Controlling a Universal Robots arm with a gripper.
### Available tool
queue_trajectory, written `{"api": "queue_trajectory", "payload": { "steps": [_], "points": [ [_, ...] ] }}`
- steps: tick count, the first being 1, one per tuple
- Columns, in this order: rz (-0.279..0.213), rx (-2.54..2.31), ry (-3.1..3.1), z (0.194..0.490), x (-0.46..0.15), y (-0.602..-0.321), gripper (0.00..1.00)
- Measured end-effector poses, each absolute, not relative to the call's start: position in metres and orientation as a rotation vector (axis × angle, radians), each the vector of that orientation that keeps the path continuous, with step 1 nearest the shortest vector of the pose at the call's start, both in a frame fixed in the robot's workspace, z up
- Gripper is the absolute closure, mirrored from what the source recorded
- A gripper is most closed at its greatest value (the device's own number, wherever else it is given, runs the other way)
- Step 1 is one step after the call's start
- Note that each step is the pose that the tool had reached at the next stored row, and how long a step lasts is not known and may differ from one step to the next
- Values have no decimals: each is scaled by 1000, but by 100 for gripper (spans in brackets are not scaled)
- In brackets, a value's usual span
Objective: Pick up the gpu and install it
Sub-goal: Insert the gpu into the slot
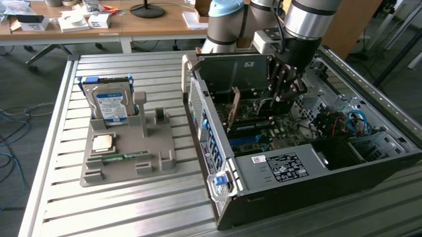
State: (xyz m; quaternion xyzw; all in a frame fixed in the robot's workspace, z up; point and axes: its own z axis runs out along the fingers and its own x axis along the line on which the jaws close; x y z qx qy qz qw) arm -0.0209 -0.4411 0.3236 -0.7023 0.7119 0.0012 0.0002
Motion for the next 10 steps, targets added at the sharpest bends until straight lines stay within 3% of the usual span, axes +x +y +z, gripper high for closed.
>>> {"api": "queue_trajectory", "payload": {
  "steps": [10],
  "points": [
    [4, -2226, 2217, 324, -22, -447, 74]
  ]
}}
